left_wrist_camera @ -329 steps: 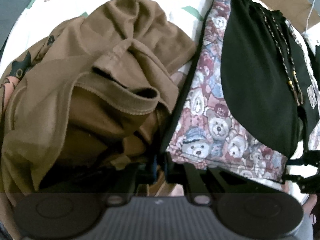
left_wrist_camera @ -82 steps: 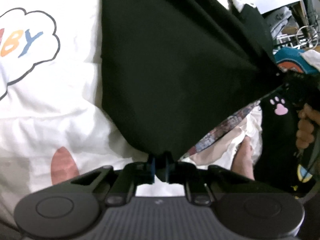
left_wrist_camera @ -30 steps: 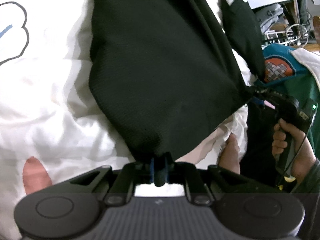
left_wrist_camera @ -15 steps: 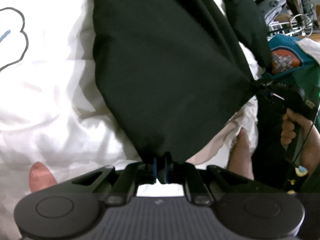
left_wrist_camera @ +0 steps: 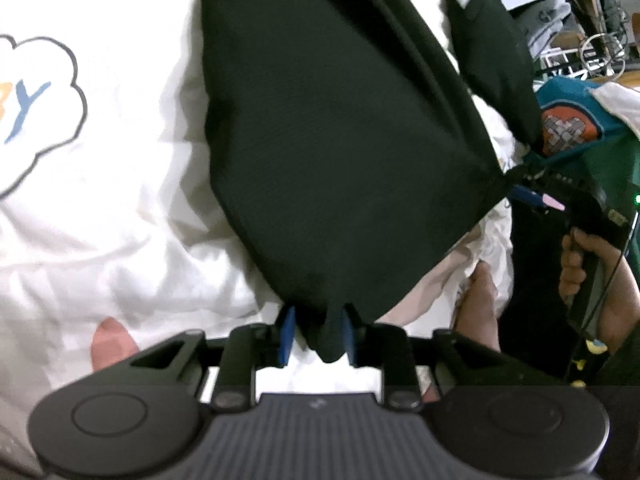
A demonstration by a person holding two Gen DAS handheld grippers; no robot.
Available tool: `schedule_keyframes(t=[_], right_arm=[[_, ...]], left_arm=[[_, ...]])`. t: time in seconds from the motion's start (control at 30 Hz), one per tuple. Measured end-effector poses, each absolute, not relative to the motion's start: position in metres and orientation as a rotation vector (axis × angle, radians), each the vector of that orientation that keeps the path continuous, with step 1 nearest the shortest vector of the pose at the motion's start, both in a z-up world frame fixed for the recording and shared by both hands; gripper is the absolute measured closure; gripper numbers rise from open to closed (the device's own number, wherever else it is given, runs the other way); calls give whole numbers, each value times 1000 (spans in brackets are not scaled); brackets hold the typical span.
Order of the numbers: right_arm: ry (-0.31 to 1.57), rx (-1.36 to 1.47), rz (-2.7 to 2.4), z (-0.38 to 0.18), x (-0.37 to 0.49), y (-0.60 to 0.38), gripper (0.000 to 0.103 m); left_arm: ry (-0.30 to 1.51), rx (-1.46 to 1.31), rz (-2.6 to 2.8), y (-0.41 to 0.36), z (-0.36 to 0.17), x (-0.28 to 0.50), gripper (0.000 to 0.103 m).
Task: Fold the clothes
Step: 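Lower the folded shorts onto the sheet and open both tools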
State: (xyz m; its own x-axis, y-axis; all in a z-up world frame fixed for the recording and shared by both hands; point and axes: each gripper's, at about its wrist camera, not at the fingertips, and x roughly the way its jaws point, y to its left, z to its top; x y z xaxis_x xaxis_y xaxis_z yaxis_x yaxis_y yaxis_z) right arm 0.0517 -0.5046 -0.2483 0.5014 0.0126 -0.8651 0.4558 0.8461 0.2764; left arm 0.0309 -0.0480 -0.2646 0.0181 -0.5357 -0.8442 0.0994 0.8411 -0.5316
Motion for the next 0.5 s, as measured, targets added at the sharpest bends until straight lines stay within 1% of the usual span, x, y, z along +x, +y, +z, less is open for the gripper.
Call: schedule_keyframes(t=[0.2, 0.33, 0.37, 0.5], right_arm=[[1010, 473, -221, -222, 62, -492, 73], [1007, 465, -144, -191, 80, -485, 73], [1015, 424, -96, -175, 89, -479, 73], [1026, 320, -16, -134, 109, -464, 73]], left_arm=[[1429, -363, -508, -42, -242, 40, 73], [1397, -357, -501, -40, -226, 49, 71], [1387, -357, -497, -39, -221, 51, 69], [1351, -352, -483, -36, -200, 57, 68]])
